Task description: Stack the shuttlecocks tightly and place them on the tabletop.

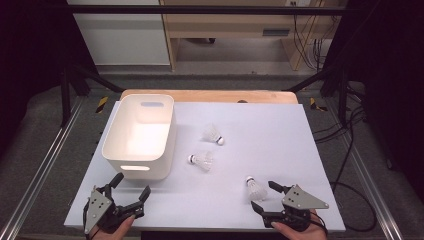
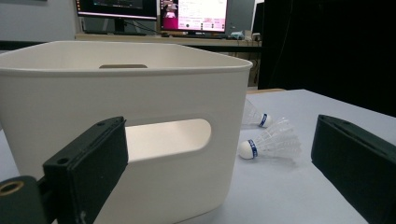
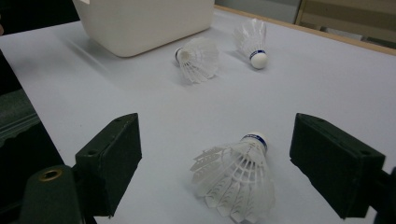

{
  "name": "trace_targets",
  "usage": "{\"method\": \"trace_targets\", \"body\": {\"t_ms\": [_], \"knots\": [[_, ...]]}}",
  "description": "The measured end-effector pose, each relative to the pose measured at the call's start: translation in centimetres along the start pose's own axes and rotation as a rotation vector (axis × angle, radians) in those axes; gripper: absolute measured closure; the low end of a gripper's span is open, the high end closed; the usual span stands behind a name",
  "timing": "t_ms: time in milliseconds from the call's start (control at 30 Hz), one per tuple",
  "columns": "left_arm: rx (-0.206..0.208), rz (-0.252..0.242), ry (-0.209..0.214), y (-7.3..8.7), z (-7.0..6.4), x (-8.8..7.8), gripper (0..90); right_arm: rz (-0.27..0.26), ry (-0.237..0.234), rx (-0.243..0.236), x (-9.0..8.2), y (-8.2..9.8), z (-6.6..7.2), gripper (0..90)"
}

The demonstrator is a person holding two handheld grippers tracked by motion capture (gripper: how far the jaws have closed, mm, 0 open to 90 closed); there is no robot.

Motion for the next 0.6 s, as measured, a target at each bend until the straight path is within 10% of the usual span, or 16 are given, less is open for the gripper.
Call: {"method": "trace_targets", "body": {"t_ms": [600], "knots": [[0.013,0.005,-0.004,0.0,-0.4,0.3,3.9,0.059,-0.080,-0.031,2.1,0.4,3.0,18.1]]}}
Point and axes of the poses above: each handheld gripper's, and its own axes: x roughly forward along the jaws, y roughly out of its underside, z roughly to its left, the point moved 6 cm from there along x, roughly forward along the jaws, and after that the axes turned 4 degrees about -x, right-handed, at the moved point
